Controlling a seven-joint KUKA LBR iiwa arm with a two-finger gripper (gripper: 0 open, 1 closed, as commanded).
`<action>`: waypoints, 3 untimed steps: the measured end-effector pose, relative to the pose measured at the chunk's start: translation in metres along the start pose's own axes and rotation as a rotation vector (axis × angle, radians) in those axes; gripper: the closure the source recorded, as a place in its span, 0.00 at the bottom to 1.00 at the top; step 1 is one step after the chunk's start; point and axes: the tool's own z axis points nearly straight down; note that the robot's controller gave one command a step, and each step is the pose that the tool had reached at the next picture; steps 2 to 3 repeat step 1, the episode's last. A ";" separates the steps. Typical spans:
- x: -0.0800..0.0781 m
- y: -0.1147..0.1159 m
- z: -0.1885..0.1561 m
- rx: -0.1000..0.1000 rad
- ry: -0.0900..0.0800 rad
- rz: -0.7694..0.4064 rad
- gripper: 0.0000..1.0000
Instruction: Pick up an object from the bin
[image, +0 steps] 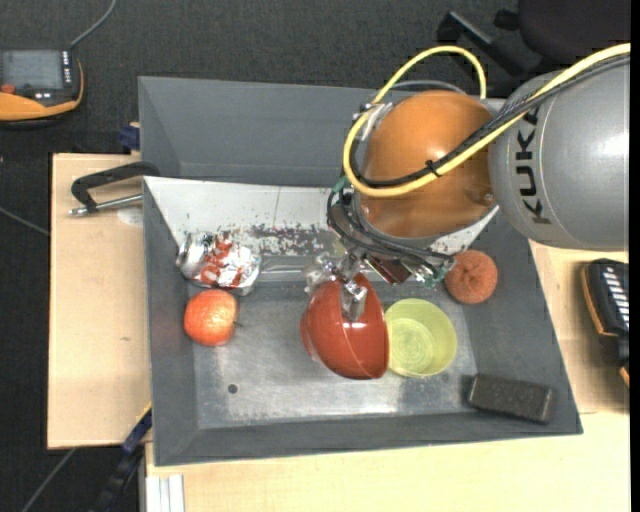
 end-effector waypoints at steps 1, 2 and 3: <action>0.023 0.006 0.064 -0.003 0.002 -0.406 1.00; 0.023 0.006 0.064 -0.003 0.002 -0.406 1.00; 0.023 0.006 0.064 -0.003 0.002 -0.406 1.00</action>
Offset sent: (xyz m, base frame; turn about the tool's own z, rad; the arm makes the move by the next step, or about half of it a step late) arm -0.0152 -0.0093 -0.0643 -0.4081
